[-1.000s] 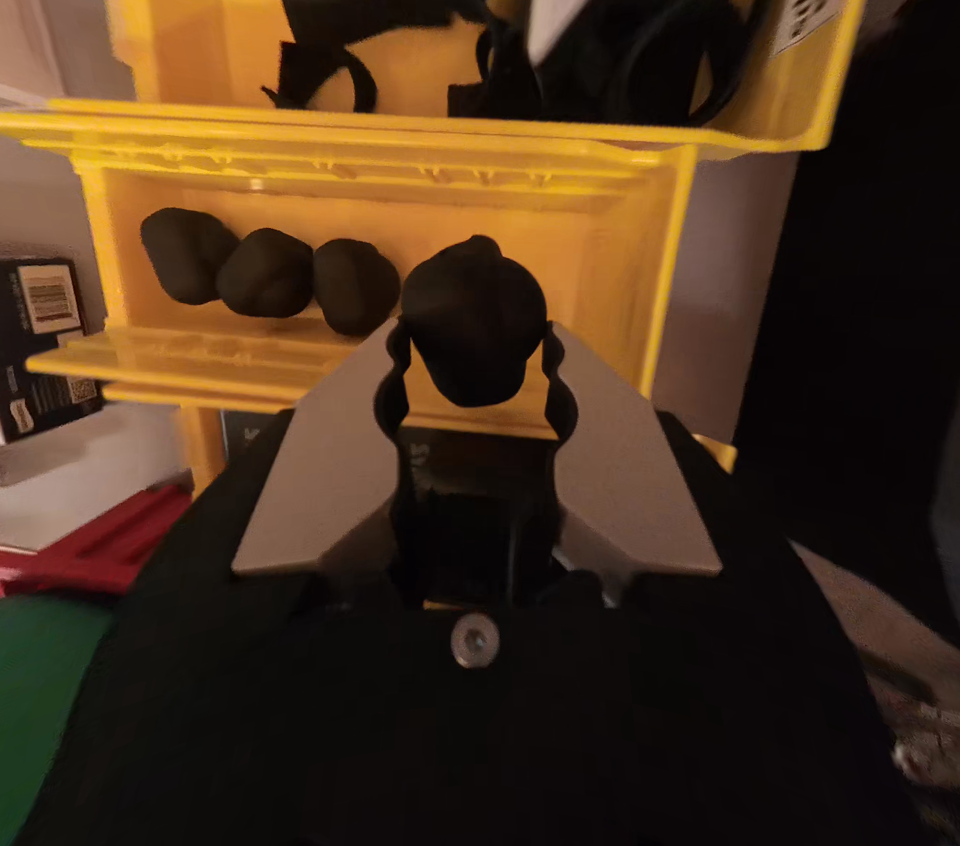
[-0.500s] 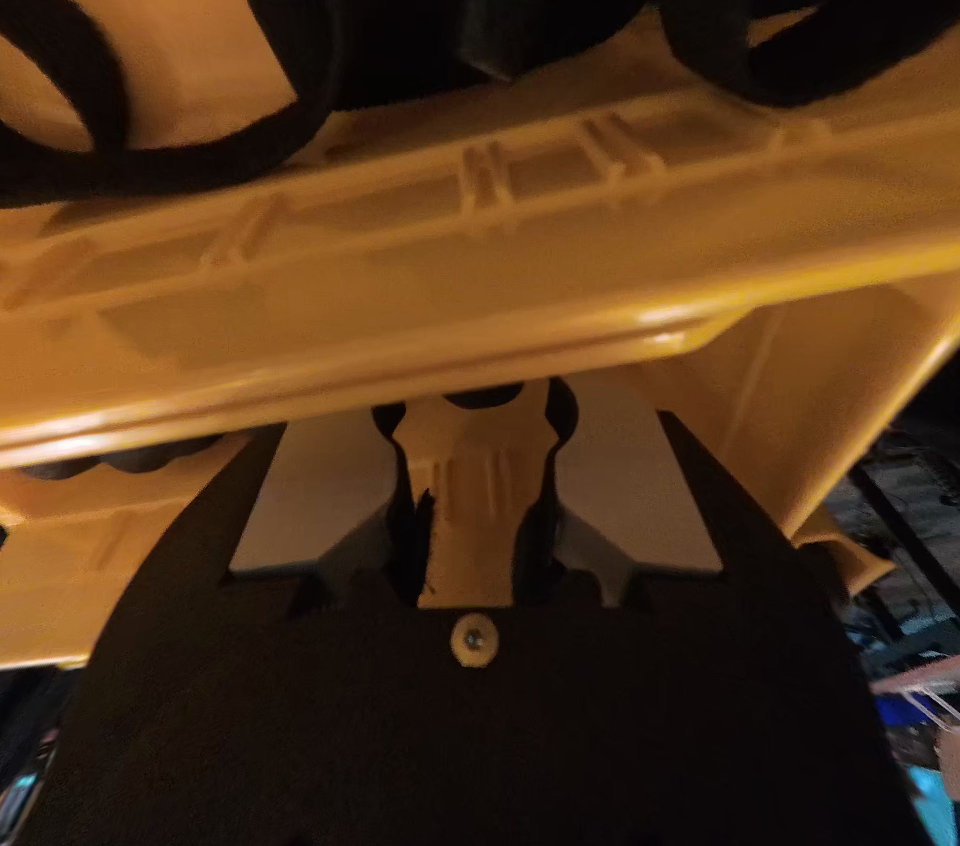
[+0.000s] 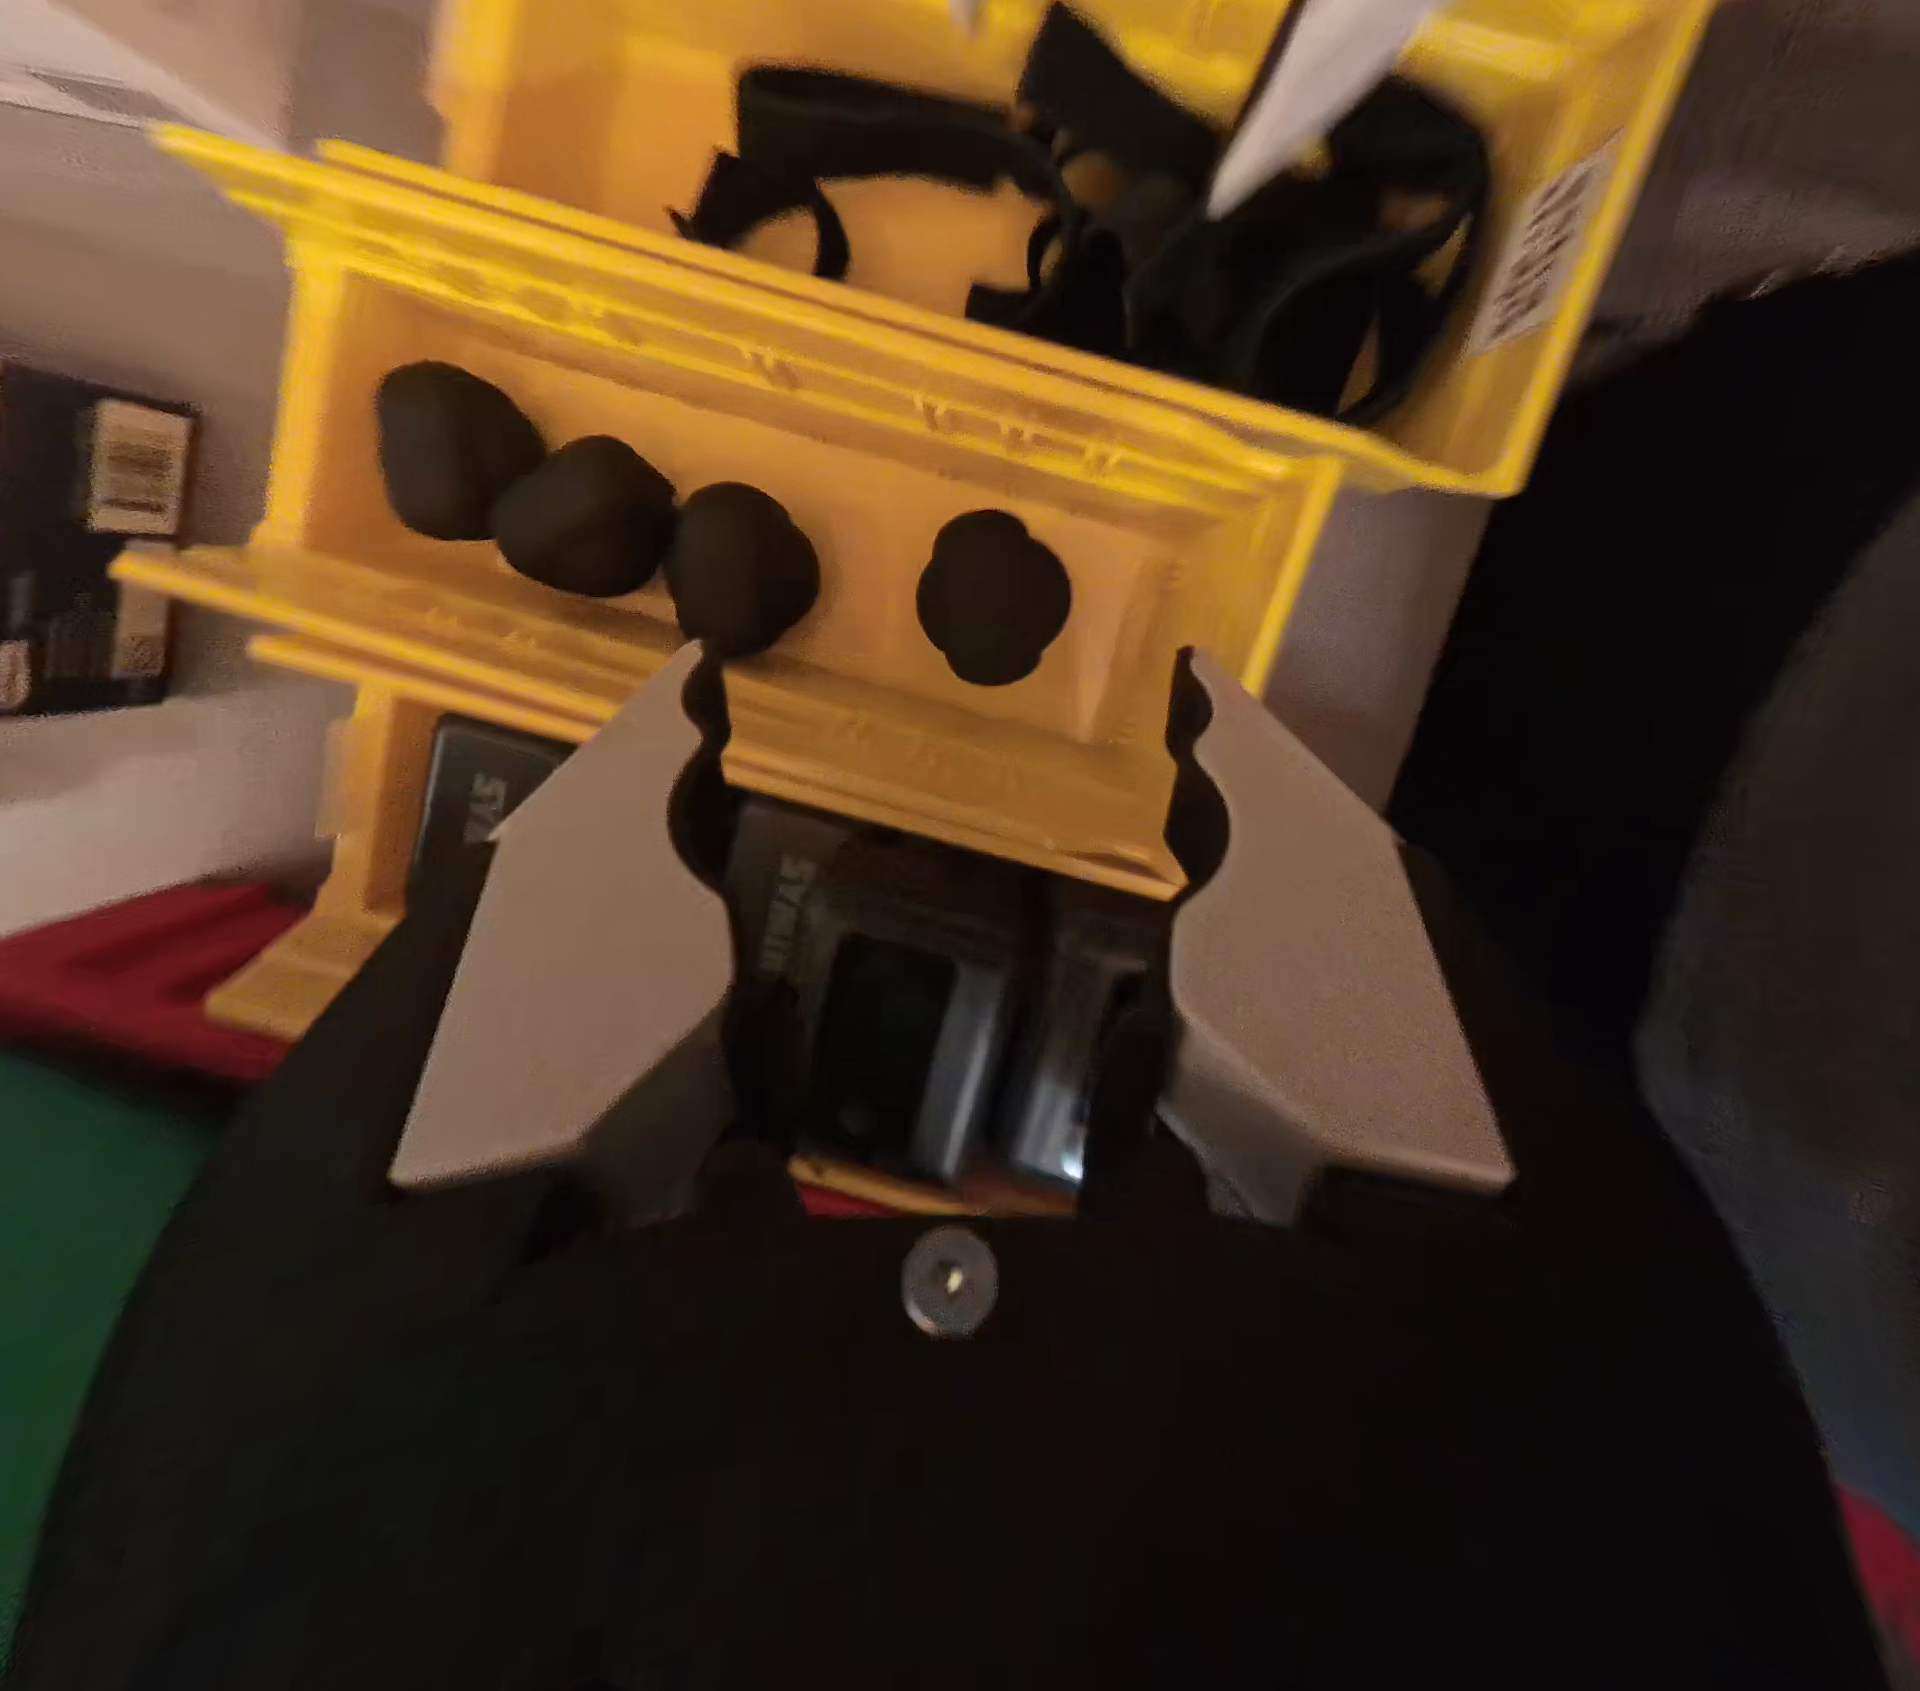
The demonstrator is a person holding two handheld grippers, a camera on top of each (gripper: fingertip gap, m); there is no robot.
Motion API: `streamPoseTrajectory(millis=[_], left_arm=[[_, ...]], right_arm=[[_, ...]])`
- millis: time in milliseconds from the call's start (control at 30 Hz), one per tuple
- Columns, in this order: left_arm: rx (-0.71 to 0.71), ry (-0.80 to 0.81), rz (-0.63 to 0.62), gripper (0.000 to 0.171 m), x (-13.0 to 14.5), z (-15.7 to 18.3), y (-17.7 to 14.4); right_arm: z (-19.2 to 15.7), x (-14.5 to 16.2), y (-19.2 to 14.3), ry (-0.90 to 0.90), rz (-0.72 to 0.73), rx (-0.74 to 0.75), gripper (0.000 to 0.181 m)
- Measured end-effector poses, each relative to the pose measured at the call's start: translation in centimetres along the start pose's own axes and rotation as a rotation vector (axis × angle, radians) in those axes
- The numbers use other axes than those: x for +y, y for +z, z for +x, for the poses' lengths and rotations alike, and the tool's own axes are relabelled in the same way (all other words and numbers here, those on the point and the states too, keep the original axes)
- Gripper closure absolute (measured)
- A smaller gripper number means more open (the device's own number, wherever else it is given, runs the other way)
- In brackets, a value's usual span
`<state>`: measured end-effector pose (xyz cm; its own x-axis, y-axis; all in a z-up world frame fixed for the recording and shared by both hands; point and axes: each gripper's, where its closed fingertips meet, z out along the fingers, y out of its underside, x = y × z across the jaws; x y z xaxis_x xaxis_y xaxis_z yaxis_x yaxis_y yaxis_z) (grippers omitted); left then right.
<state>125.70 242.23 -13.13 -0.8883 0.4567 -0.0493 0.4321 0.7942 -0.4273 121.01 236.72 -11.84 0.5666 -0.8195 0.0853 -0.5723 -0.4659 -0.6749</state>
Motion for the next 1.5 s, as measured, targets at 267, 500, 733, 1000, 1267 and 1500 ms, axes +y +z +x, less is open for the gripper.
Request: streamPoseTrajectory(millis=[267, 500, 733, 1000, 1267, 1500], left_arm=[[-0.324, -0.005, 0.442, 0.103, 0.9, 2.9, -9.9], [-0.452, -0.178, 0.534, 0.107, 5.0, 4.3, -12.3], [-0.523, -0.321, 0.563, 0.109, 8.7, 6.0, -12.9], [-0.537, -0.406, 0.606, 0.108, 10.0, 5.4, -13.7], [-0.494, -0.441, 0.652, 0.109, 10.1, 5.4, -13.7], [-0.451, -0.442, 0.671, 0.109, 9.5, 5.2, -13.4]], right_arm=[[-3.4, 0.1, 8.8, -0.438, -0.382, -0.304, 0.137], [-3.1, 2.3, 11.5, -0.509, -0.661, -0.407, 0.127], [-3.4, 1.2, 12.3, -0.342, -0.673, -0.448, 0.134], [-3.2, 5.0, 14.0, -0.430, -0.877, -0.344, 0.131], [-0.1, 2.7, 14.9, -0.239, -0.758, -0.214, 0.131], [-0.5, 3.3, 15.7, -0.116, -0.751, -0.218, 0.130]])
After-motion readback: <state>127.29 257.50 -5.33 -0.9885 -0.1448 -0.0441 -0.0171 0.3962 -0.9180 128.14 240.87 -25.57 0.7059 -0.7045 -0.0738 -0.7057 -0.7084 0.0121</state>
